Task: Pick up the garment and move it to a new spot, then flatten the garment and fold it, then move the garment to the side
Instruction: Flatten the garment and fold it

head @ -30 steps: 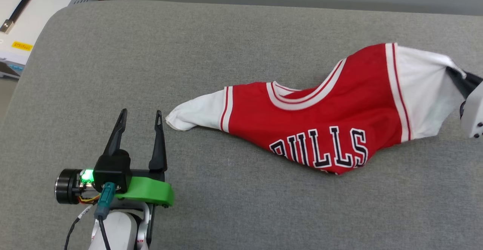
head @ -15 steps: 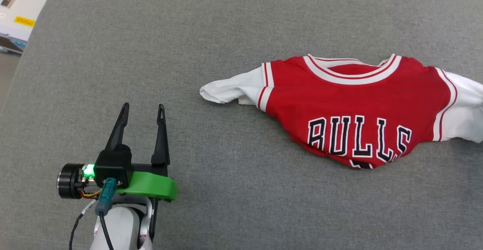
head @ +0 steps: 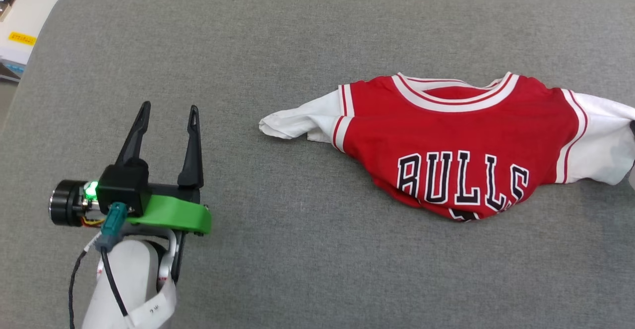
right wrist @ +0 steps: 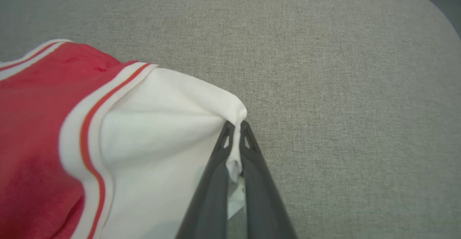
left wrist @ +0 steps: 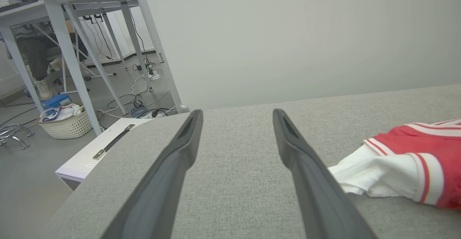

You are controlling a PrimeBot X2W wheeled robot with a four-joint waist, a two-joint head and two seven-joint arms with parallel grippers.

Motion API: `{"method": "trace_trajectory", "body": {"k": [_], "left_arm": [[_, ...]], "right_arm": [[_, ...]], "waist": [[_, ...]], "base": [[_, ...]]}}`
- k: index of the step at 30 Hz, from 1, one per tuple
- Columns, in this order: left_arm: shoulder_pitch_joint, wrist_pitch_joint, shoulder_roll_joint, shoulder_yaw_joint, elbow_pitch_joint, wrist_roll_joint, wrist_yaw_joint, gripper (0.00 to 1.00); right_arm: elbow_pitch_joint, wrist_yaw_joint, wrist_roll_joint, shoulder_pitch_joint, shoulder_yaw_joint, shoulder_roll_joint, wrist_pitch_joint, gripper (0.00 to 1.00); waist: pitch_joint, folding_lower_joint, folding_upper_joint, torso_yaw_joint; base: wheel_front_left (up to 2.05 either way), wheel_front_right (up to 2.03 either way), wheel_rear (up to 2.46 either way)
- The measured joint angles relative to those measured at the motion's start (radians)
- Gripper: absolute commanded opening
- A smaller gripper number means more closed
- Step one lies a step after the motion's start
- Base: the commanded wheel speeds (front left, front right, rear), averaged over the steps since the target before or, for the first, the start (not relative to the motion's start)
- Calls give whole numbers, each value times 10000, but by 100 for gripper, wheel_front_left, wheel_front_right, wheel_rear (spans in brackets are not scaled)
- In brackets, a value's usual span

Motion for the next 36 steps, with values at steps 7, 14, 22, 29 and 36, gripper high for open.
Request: {"method": "trace_trajectory", "body": {"k": [7, 14, 22, 29, 36], "left_arm": [[-1534, 46, 861, -176, 1461, -543, -895, 100], [-3684, 2984, 2084, -2523, 2510, -3030, -1062, 100], [-5651, 7517, 3478, -5264, 2892, -6870, -1062, 100], [-6416, 9162, 3883, -7039, 3417, -7917, -1062, 100], [-6798, 9344, 3914, -8287, 4362, -8186, -1062, 100]], "right_arm": [[-867, 0, 155, 294, 378, -31, -667, 0], [-1728, 0, 190, 348, 763, -15, -828, 0], [-2349, 0, 142, 333, 894, 94, -777, 0], [-2506, 0, 59, 161, 968, 222, -725, 0], [-2552, 0, 29, -81, 1106, 382, -650, 0]], "waist": [[-190, 0, 0, -323], [-161, 0, 0, -726], [153, 0, 0, -1027], [479, 0, 0, -1281], [880, 0, 0, -1464]], "base": [[0, 0, 0], [0, 0, 0], [0, 0, 0], [0, 0, 0], [0, 0, 0]]}}
